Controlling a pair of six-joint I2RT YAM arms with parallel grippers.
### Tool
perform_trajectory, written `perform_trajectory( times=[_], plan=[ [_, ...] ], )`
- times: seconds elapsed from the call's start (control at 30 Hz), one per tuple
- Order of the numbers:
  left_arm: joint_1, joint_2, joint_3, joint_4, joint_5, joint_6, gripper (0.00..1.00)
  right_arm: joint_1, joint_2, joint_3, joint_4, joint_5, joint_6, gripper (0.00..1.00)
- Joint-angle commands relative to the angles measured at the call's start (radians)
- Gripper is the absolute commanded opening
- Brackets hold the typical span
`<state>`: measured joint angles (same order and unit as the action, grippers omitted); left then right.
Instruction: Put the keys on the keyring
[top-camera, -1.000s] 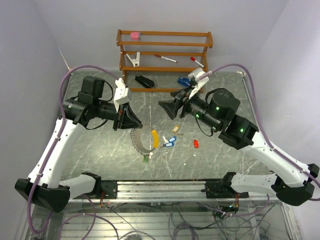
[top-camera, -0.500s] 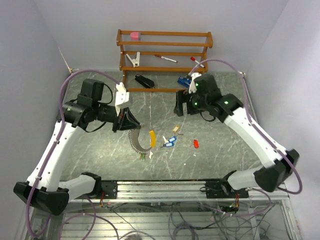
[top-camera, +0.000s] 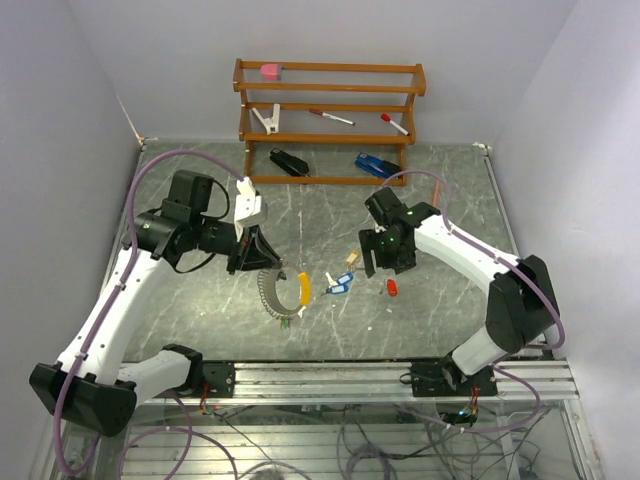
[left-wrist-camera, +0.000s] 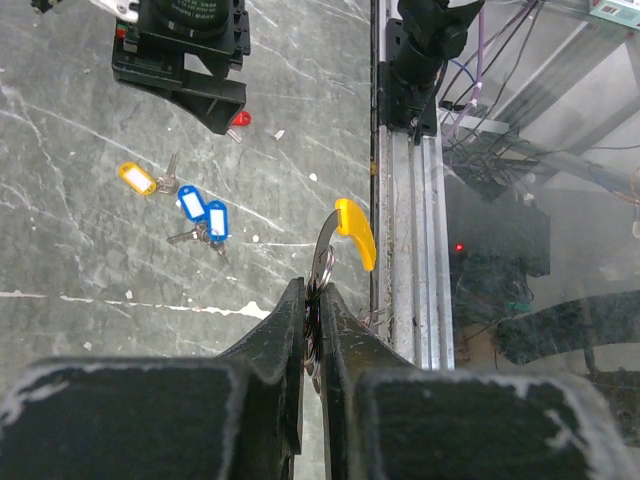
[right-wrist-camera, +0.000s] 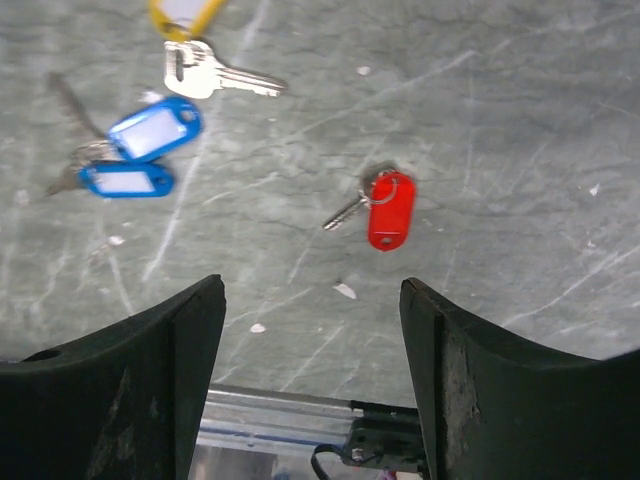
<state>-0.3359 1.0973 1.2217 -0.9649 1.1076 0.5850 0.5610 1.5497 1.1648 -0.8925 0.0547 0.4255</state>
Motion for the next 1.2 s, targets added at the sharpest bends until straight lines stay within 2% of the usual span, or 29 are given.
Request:
perform_trajectory(
  times=[0.0, 0.33, 0.53, 0.77, 1.17],
  plan=[
    [-0.004, -0.01, -0.024, 0.057, 0.062, -0.007, 0.07, -0.02, 0.044, -0.043, 0.012, 0.067, 0.019, 0.69],
    [-0.005, -0.003, -0.019, 0.058, 0.06, -0.012, 0.07, -0.037, 0.138, -0.063, 0.079, 0.091, -0.034, 0.54],
    [-0.004, -0.006, -0.027, 0.089, 0.061, -0.049, 0.07, -0.044, 0.188, -0.066, 0.095, 0.118, -0.07, 0.49],
    [-0.004, 0.001, -0.024, 0.085, 0.057, -0.05, 0.07, -0.045, 0.218, -0.072, 0.116, 0.125, -0.088, 0.43],
    [-0.003, 0.007, -0.021, 0.084, 0.057, -0.051, 0.07, -0.044, 0.23, -0.095, 0.14, 0.113, -0.111, 0.24]
  ],
)
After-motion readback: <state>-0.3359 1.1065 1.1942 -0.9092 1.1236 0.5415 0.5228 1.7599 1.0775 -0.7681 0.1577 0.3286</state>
